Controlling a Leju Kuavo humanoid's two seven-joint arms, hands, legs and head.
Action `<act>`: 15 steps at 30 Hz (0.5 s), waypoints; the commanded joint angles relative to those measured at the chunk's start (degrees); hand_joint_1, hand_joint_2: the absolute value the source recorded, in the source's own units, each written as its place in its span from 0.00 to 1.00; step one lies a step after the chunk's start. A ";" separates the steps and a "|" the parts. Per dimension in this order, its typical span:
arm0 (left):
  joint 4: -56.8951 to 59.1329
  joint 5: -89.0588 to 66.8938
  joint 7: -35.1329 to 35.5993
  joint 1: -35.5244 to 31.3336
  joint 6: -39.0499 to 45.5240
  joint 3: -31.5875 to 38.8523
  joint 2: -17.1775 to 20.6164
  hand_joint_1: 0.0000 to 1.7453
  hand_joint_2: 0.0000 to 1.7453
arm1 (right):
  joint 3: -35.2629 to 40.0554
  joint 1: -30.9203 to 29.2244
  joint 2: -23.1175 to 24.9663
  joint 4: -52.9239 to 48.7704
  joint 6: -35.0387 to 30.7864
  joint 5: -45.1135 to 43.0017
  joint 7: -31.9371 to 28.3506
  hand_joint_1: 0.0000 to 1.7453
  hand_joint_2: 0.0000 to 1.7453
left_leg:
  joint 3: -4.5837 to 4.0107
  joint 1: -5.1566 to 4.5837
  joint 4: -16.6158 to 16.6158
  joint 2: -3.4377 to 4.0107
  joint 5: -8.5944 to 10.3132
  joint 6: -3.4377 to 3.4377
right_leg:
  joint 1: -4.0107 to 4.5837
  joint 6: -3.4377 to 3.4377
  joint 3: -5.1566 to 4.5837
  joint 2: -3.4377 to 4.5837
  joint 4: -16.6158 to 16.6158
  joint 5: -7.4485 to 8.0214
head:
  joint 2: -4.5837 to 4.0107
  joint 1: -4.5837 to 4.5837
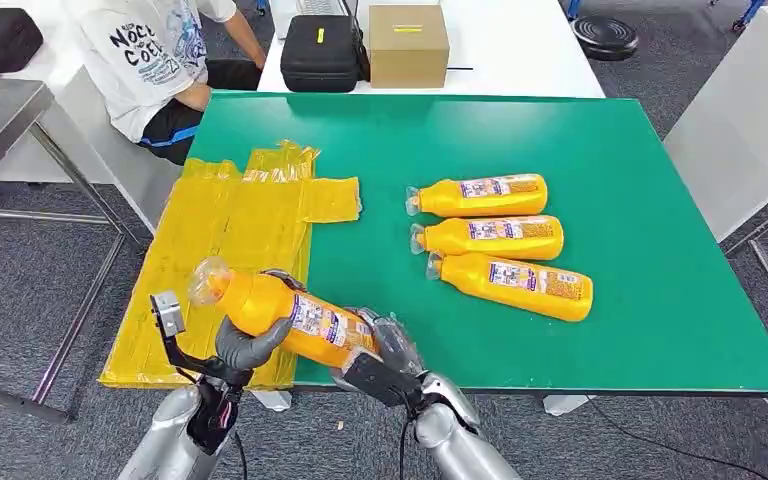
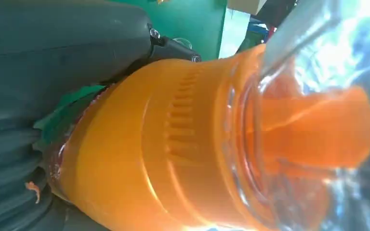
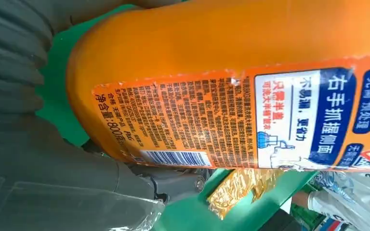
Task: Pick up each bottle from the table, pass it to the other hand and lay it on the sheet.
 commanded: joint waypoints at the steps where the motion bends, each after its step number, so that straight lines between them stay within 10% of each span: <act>1: 1.41 0.51 0.21 -2.08 -0.47 0.38 0.00 1.00 1.00 | 1.67 -1.75 -0.83 4.05 0.38 0.17 -0.28 1.00 1.00 | 0.16 0.09 0.01 -0.03 -0.07 -0.10 | 0.09 -0.09 0.21 -0.08 -0.04 -0.07 | 0.00 0.00; 8: 0.35 1.14 0.72 -1.70 -0.79 0.65 -0.43 1.00 1.00 | 2.27 -2.48 -0.87 5.51 -0.39 -0.24 -0.41 1.00 1.00 | 0.20 0.11 0.00 -0.01 -0.08 -0.12 | 0.12 -0.11 0.25 -0.06 -0.05 -0.07 | 0.00 0.00; 9: 0.13 1.11 0.78 -1.60 -0.73 0.70 -0.37 1.00 1.00 | 2.42 -2.34 -0.90 5.16 -0.82 -0.20 -0.59 0.88 1.00 | 0.23 0.12 0.04 -0.02 -0.11 -0.14 | 0.13 -0.12 0.28 -0.08 -0.03 -0.10 | 0.00 -0.02; 10: -0.15 1.08 0.76 -1.38 -0.63 0.81 -0.25 1.00 1.00 | 2.49 -2.19 -0.81 4.70 -1.63 -0.28 -0.80 0.00 1.00 | 0.28 0.15 0.05 -0.01 -0.14 -0.16 | 0.16 -0.14 0.34 -0.08 -0.03 -0.13 | 0.00 0.00; 15: -0.87 0.99 0.74 -0.84 -0.56 1.04 -0.13 1.00 1.00 | 2.32 -2.12 -0.57 3.76 -2.19 -1.13 -1.02 0.00 1.00 | 0.28 0.14 0.04 0.04 -0.15 -0.16 | 0.15 -0.14 0.31 -0.03 -0.02 -0.13 | 0.00 -0.02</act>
